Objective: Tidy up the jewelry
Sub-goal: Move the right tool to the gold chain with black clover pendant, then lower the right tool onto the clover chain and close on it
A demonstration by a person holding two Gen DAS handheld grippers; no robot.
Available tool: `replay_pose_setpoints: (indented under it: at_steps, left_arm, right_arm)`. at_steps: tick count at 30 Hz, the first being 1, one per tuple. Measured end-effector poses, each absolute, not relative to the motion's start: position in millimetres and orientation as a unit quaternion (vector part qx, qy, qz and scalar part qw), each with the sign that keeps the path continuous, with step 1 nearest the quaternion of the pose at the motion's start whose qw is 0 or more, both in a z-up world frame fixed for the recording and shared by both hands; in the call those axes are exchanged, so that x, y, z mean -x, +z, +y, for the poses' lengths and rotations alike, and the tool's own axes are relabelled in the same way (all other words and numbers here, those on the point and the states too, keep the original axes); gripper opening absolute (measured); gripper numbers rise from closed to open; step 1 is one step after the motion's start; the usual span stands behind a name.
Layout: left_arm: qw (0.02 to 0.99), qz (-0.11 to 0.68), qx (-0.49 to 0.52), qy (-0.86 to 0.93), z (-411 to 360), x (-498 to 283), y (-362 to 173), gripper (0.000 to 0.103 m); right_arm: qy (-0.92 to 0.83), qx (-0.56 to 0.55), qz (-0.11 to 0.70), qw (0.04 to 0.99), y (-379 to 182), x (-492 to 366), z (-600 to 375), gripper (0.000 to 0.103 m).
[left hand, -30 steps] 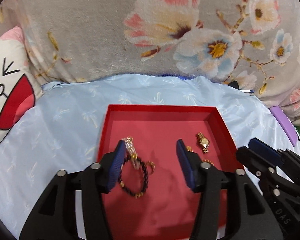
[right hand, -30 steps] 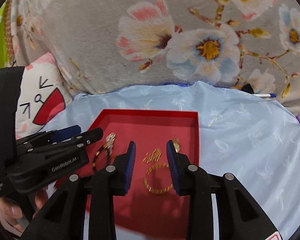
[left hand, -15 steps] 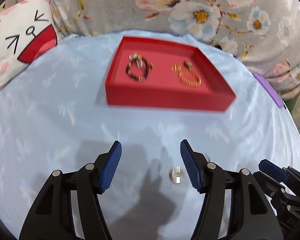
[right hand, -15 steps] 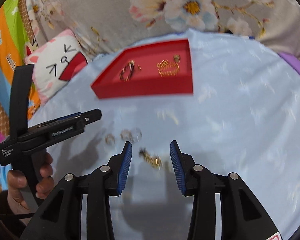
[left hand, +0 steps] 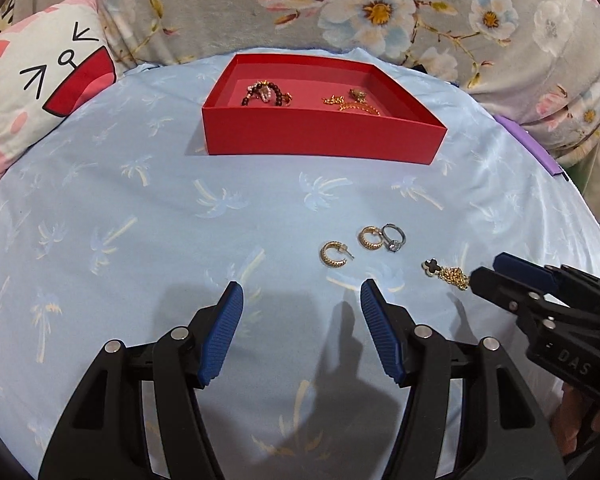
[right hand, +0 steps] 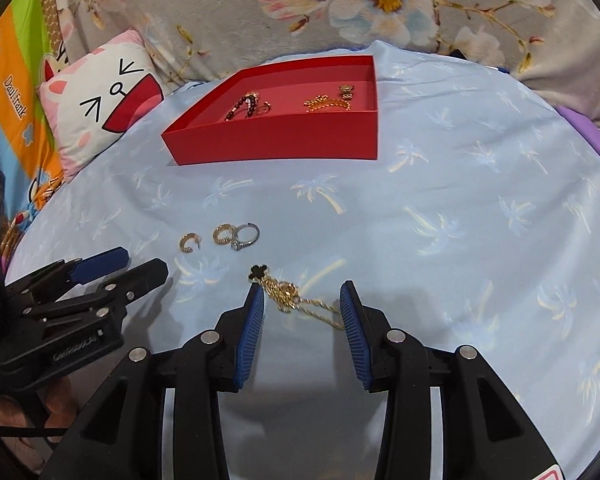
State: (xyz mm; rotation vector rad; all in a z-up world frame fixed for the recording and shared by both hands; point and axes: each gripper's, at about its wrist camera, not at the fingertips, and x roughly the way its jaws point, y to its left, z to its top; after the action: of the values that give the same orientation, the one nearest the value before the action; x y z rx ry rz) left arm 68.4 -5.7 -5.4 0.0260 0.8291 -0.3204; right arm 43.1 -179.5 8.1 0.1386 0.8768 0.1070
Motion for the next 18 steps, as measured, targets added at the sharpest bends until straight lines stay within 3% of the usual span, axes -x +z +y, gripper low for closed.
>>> replay_pose_setpoints:
  at_steps: [18]
  left_arm:
    - [0.902,0.411,0.021,-0.130,16,-72,-7,0.059]
  right_arm:
    - [0.065,-0.032,0.436,0.897,0,-62,-163,0.039]
